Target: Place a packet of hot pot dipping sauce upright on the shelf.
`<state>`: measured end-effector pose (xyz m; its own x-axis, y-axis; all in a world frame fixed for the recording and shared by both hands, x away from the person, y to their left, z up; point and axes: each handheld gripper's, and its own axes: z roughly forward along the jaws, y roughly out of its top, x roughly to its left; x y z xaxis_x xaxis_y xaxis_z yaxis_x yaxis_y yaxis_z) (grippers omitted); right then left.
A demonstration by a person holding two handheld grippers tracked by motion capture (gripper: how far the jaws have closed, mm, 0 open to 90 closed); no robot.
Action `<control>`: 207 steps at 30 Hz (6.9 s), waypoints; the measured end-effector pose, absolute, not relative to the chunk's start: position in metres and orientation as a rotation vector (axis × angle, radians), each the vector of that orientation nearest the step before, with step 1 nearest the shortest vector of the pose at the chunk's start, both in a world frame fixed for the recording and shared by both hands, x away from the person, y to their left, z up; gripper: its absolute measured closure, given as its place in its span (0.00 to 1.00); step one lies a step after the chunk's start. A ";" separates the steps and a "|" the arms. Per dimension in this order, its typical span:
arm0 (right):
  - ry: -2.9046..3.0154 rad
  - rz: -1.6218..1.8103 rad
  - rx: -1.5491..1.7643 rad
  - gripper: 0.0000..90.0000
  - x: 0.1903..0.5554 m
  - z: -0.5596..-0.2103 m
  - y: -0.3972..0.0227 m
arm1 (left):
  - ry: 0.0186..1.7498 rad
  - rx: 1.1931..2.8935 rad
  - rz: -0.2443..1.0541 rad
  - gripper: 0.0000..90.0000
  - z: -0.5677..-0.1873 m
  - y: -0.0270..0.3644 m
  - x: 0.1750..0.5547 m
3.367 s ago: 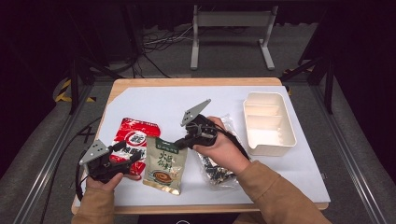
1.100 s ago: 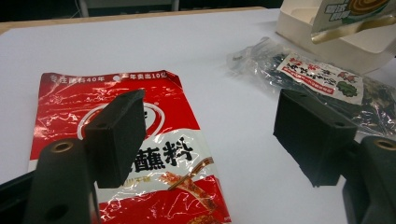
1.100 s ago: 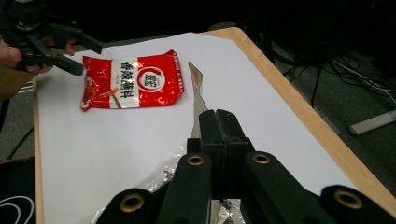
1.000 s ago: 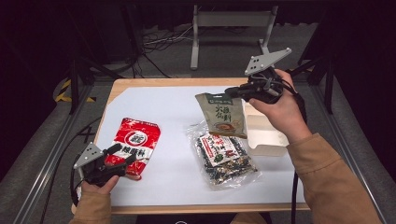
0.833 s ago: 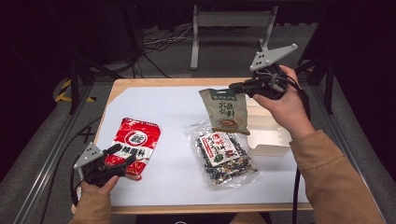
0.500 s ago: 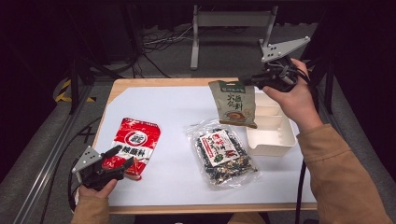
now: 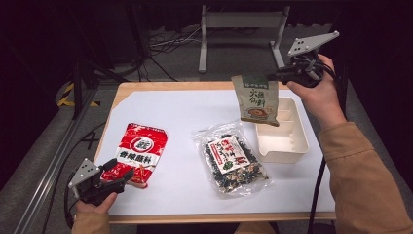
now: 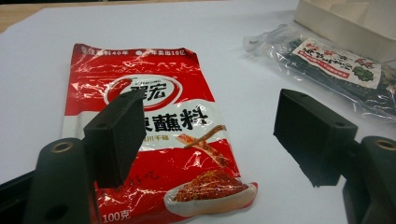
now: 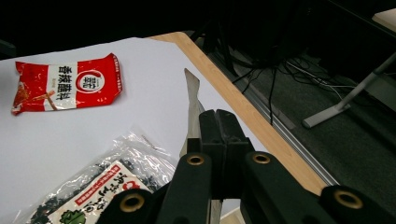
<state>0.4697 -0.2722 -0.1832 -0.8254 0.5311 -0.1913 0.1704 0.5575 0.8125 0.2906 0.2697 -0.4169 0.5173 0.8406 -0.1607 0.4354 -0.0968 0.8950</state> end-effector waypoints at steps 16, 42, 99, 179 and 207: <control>2.337 1.165 0.601 1.00 0.495 -0.181 -0.297 | 1.084 1.730 0.486 0.28 -0.418 0.268 0.295; 2.334 1.158 0.552 1.00 0.537 -0.190 -0.333 | 1.137 1.766 0.517 0.28 -0.422 0.257 0.294; 2.410 1.037 0.611 1.00 0.551 -0.248 -0.349 | 1.090 1.792 0.485 0.28 -0.422 0.242 0.306; 2.339 1.304 0.774 0.42 0.419 -0.283 -0.294 | 1.018 1.858 0.460 0.28 -0.413 0.227 0.327; 2.370 1.348 0.817 0.41 0.404 -0.327 -0.279 | 1.028 1.991 0.336 0.21 -0.399 0.231 0.335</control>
